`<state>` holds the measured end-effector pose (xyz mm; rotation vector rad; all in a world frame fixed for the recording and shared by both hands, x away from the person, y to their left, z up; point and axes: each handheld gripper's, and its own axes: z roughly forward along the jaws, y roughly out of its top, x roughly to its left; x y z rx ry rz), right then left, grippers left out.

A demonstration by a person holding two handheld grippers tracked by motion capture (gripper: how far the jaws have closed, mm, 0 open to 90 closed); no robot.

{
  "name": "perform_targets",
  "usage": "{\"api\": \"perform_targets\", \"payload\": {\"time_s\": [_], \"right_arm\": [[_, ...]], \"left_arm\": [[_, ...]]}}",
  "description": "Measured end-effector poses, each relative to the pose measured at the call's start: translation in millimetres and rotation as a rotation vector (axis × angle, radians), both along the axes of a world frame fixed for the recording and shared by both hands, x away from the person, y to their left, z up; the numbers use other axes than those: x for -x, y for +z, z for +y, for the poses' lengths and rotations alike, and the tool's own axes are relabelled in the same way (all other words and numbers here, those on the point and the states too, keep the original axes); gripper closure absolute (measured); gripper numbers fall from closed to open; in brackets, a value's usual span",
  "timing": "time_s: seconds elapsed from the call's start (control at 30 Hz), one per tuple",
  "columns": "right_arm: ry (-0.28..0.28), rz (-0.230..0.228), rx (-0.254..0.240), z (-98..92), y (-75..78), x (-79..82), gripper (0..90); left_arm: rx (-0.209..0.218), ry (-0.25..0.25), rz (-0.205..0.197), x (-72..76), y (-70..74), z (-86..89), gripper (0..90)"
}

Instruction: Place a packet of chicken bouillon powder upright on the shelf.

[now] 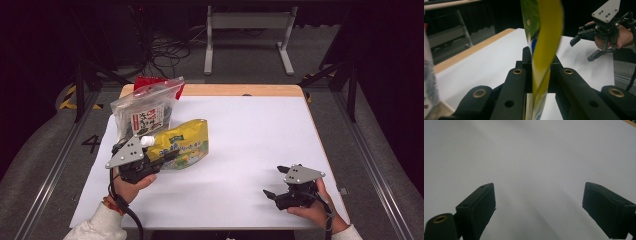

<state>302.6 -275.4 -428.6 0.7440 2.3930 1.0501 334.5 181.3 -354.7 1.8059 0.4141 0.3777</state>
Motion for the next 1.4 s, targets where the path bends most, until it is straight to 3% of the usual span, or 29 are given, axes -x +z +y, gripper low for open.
{"api": "perform_targets", "payload": {"time_s": [0.27, 0.57, 0.7, 1.07, 1.17, 1.23, 1.4], "right_arm": [[0.006, 0.017, 0.011, 4.0, -7.0, -0.6, 11.8], [0.003, 0.029, 0.03, 4.1, -13.8, 1.2, 11.8], [0.006, 0.029, 0.035, 5.4, -14.7, 1.7, 12.0], [0.009, 0.045, 0.04, 7.1, -17.9, 1.3, 12.4], [0.009, 0.053, 0.045, 7.2, -19.3, 0.9, 12.6], [0.012, 0.057, 0.049, 7.9, -20.3, 0.9, 12.8], [0.02, 0.064, 0.057, 9.1, -21.6, 1.3, 13.2]], "left_arm": [[-0.012, 0.063, -0.032, -2.3, 5.7, 25.9, 82.4], [0.004, 0.112, -0.068, -1.9, 15.0, 50.7, 82.4], [-0.022, 0.124, -0.088, -3.6, 19.2, 57.7, 82.4], [-0.067, 0.153, -0.091, -22.9, 10.5, 80.9, 82.4], [-0.058, 0.153, -0.081, -27.2, 5.5, 88.6, 82.4], [-0.091, 0.159, -0.086, -29.3, 3.1, 91.5, 82.3], [-0.071, 0.132, -0.059, -36.6, -5.4, 101.5, 82.3]]}}
